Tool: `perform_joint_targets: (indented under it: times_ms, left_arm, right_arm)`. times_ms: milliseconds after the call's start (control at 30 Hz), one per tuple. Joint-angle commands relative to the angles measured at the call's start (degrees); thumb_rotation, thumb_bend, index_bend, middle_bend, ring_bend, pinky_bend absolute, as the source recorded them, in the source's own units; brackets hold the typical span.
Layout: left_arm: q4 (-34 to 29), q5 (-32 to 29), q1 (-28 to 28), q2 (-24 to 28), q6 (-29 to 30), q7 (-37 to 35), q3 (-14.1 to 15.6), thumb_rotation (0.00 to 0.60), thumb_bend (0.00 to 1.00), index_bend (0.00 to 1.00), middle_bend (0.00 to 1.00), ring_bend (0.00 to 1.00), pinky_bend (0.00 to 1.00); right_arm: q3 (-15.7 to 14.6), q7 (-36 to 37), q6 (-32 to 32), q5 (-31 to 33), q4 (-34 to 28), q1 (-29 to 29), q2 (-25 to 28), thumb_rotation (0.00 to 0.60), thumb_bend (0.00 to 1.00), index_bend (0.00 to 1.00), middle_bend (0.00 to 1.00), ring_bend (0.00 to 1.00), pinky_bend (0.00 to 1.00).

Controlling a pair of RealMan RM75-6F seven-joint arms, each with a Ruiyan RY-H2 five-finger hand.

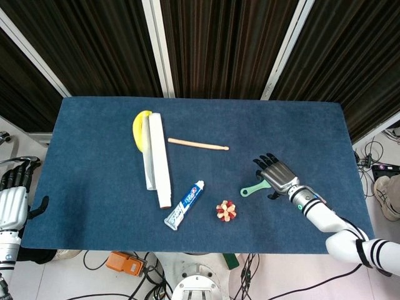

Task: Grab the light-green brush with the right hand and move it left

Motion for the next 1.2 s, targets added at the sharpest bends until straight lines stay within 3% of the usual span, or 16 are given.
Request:
perform_joint_targets:
  times_ms: [33, 500, 1200]
  left_arm:
    - [0.0, 0.0, 0.0, 0.0, 0.0, 0.0, 0.0, 0.6, 0.33, 0.09, 0.0, 0.0, 0.05]
    - [-0.3, -0.7, -0.1, 0.3, -0.5, -0.1, -0.1, 0.6, 0.33, 0.09, 0.0, 0.0, 0.05]
    - [-0.3, -1.4, -0.2, 0.7, -1.0, -0.8, -0.4, 0.6, 0.33, 0.09, 0.0, 0.0, 0.05]
  right_arm:
    - [-0.4, 0.3, -0.2, 0.2, 1.1, 0.6, -1.1, 0.6, 0.32, 0.47, 0.12, 0.06, 0.0]
    - [-2.0, 1.9, -0.8, 0.2, 5.1, 2.1, -4.1, 0.6, 0.44, 0.5, 0.12, 0.06, 0.01]
    - [-3.1, 2.9, 0.1, -0.4, 7.6, 3.1, -6.4, 0.6, 0.46, 0.56, 0.12, 0.07, 0.03]
